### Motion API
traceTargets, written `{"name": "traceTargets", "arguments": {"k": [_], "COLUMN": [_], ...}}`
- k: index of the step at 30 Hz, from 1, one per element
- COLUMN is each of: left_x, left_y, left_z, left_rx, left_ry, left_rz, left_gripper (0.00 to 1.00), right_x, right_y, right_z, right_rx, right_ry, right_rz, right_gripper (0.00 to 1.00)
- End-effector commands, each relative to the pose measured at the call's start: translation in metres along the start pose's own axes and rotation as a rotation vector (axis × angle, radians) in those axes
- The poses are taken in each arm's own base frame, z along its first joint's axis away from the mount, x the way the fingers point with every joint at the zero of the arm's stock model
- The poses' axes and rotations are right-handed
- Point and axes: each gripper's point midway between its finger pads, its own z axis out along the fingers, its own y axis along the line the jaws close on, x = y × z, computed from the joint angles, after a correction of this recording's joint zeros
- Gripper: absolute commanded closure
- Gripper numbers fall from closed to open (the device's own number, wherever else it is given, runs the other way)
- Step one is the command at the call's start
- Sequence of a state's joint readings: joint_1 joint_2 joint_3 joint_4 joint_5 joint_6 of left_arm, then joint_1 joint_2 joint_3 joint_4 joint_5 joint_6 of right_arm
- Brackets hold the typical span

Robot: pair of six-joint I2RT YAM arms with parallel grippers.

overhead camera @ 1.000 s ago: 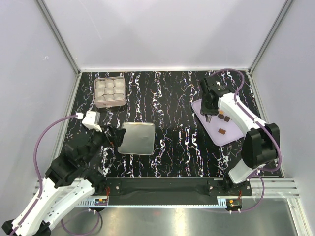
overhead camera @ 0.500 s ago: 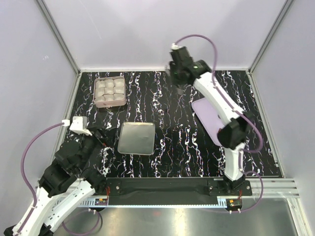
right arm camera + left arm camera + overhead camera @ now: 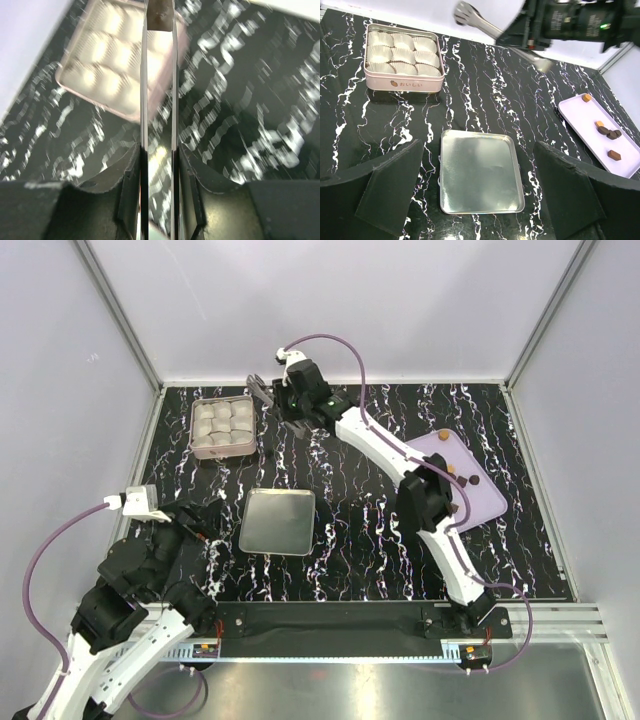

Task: Pack the chocolate

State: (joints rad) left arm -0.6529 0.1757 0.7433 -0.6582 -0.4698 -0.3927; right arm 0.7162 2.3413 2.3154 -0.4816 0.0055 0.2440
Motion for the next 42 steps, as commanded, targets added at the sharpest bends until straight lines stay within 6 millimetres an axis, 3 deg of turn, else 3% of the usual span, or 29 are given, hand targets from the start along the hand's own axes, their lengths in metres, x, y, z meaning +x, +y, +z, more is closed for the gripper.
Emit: {"name": "traceTargets", "arguments": {"k": [1,6,9,13,30,42], "left_x": [-0.01,-0.008,-0.008,-0.007,-0.007,-0.006], "left_y": [0.002,-0.002,-0.004,-0.005,-0.005,-0.005], "left_z": [0.001,0.003,0.003,0.005,0.005,0.006], "left_rx": [-0.017,-0.004,0.006,0.009,0.009,0.008], "left_ry": [-0.045,-0.037,-0.033,-0.027,-0.027,-0.025], "left_rz": [-0.026,-0.022,-0.02,-0.013,-0.013,-0.009], "left_gripper": [0.01,0.01,0.01,0.01,0.01,0.01], "right_x": [-0.034,-0.018,-0.019,-0.021,0.021,0.026], "right_y": [0.034,0.041,0.04,0.042,0.019,0.008], "right_z": [0.024,0.054,0.061,0.067,0.101,0.107], "right_rx": [-0.134,-0.177,-0.176,-0.188,-0.106,-0.06], "right_ry": [-0.169,-0.19,-0.223,-0.246,-0.188,-0.191], "right_rz": [-0.029,-0.047,-0.066,-0.088,-0.156,-0.198], "right_gripper": [0.7,0.7,0.7,0.7,0.66,0.57]}}
